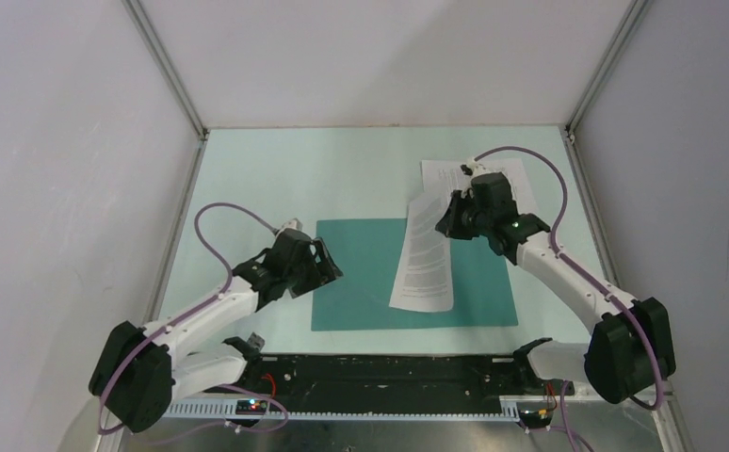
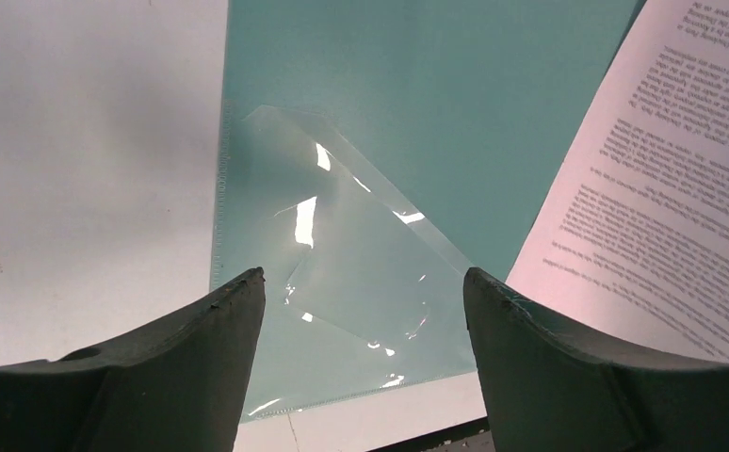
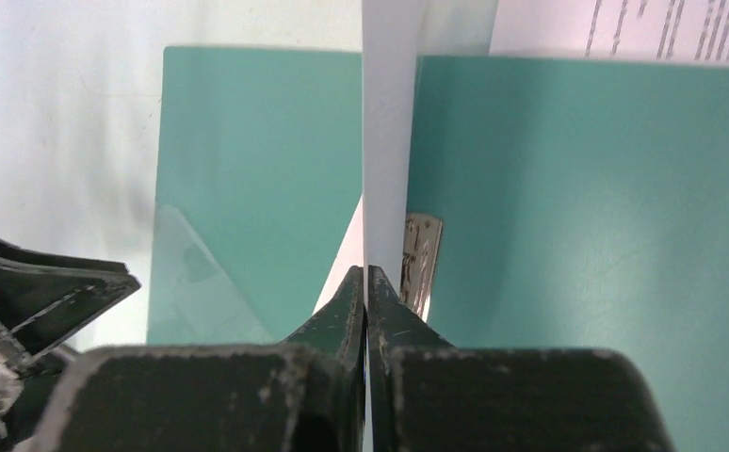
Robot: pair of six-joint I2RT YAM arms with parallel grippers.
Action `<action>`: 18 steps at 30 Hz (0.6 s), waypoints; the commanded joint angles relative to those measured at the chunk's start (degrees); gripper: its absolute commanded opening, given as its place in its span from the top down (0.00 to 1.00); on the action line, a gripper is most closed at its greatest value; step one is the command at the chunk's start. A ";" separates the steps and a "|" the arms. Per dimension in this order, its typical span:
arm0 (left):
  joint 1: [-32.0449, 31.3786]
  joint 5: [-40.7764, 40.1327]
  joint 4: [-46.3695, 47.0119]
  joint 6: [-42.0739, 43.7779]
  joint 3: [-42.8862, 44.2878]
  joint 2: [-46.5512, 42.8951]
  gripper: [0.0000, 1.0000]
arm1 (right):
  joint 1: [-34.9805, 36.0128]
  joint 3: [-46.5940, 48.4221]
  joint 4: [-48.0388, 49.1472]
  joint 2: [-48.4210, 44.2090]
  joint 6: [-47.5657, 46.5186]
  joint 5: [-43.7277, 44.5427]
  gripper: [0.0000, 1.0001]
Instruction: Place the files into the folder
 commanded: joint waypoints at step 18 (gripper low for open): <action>3.98 -8.03 -1.25 -8.13 -6.97 -3.56 0.17 | 4.00 -4.48 14.88 2.76 -4.44 -10.85 1.00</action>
